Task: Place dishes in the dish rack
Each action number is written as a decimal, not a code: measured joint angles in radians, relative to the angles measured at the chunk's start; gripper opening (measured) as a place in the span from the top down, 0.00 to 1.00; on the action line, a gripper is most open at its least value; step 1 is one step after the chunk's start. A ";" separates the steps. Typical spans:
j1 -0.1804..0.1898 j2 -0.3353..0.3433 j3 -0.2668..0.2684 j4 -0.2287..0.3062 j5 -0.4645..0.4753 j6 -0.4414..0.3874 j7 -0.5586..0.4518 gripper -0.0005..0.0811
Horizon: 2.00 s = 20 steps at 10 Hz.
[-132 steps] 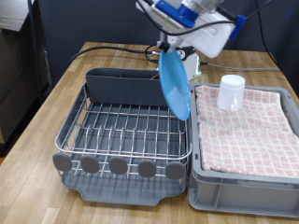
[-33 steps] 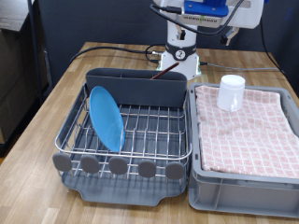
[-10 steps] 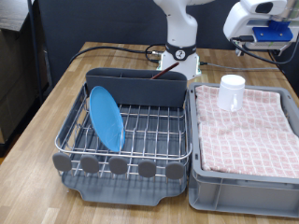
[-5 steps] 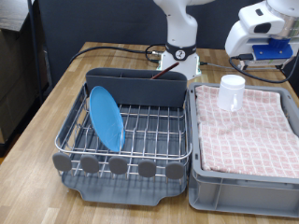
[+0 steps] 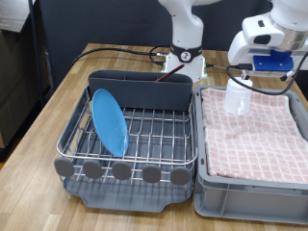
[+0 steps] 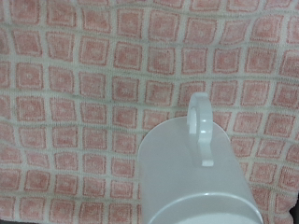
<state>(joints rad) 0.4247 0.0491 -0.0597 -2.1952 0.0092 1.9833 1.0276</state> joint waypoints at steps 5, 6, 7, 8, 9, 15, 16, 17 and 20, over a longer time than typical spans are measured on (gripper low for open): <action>-0.008 0.001 -0.029 -0.031 0.001 0.034 -0.001 0.01; -0.008 0.001 -0.031 -0.039 0.001 0.034 -0.007 0.01; -0.008 0.004 -0.032 -0.044 0.002 0.034 -0.016 0.01; -0.008 0.008 -0.032 -0.049 0.003 0.038 -0.023 0.01; -0.008 0.013 -0.033 -0.053 0.003 0.043 -0.029 0.01; -0.010 0.065 -0.042 -0.066 0.041 0.072 -0.060 0.01; -0.010 0.075 -0.042 -0.067 0.047 0.080 -0.064 0.01; -0.010 0.084 -0.042 -0.070 0.051 0.086 -0.066 0.01; -0.010 0.109 -0.042 -0.079 0.071 0.112 -0.074 0.01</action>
<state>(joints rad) 0.4151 0.1584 -0.1021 -2.2744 0.0804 2.0949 0.9533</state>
